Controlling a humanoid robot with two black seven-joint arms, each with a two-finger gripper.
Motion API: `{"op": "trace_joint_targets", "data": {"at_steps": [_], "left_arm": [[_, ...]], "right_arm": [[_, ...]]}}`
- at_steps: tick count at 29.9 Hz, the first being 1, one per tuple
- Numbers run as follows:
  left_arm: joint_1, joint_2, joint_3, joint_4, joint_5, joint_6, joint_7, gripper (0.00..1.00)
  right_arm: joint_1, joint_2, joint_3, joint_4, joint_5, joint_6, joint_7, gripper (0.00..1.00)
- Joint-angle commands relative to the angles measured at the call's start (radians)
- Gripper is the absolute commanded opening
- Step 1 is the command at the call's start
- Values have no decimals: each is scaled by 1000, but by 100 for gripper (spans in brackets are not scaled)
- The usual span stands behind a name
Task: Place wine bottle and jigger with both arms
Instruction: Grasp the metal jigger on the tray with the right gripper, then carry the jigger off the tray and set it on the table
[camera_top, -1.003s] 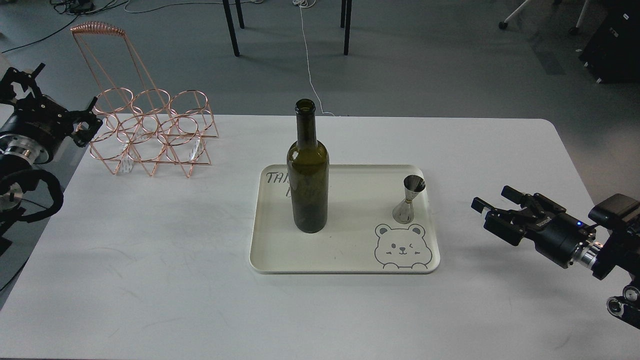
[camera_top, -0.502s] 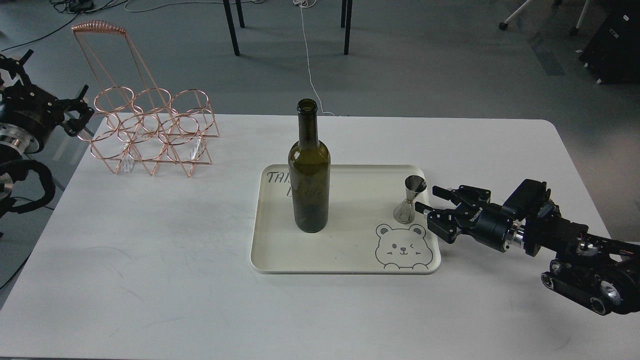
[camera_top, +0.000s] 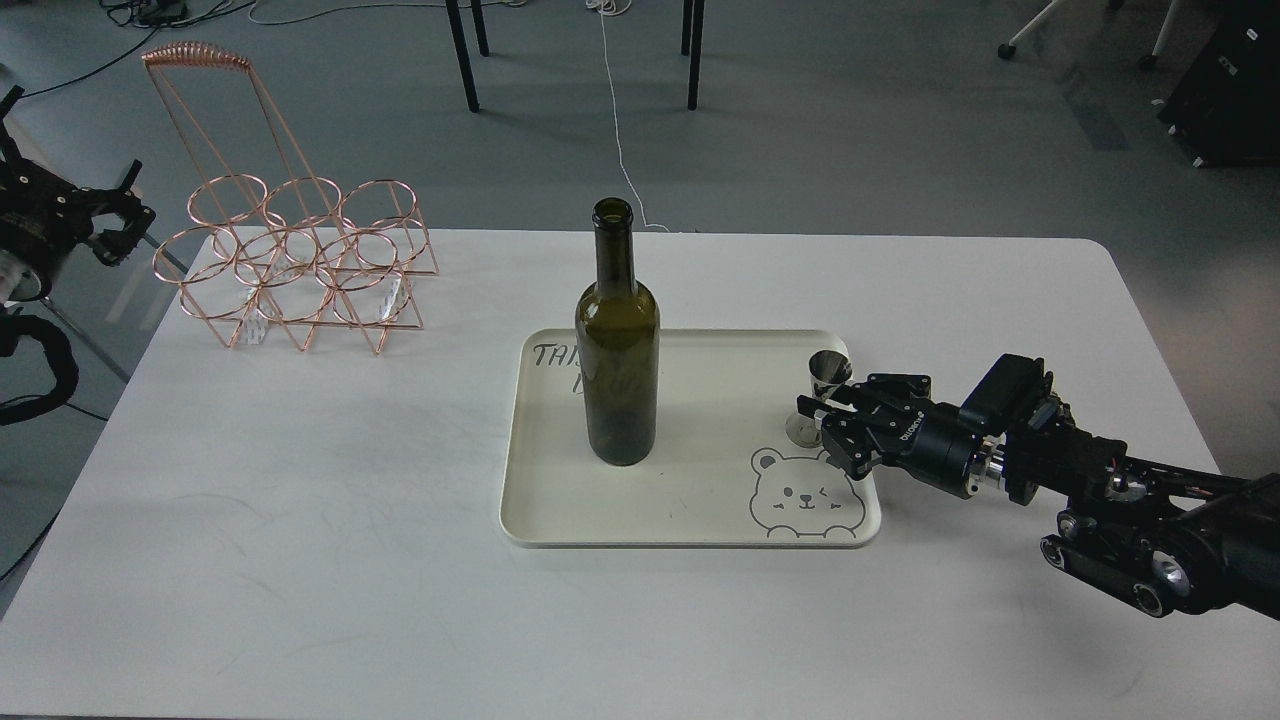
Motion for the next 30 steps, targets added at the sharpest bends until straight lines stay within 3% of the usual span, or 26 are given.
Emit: {"op": "trace_joint_targets", "data": {"at_steps": [1,9,14,23,30], "left_arm": [[0,0,-1,0,0,1,-1,98],[-2,2,-1,0,0,1,-1,98],[-2,5,-1,0,0,1,-1,98],[-2,8,-1,-2,0,1,1,98],[-3,8,-4,-3,0,2,3,98]], "right_arm": [[6,0,0,-12,2,-6,0,1],[32,-18,9,4,8,-8,0,1],[26,-138,73,34,11,-8,0,1],[-115,-244,137,13,121,-8,0,1],[-171,-256,137,-15,127,-8,0,4]]}}
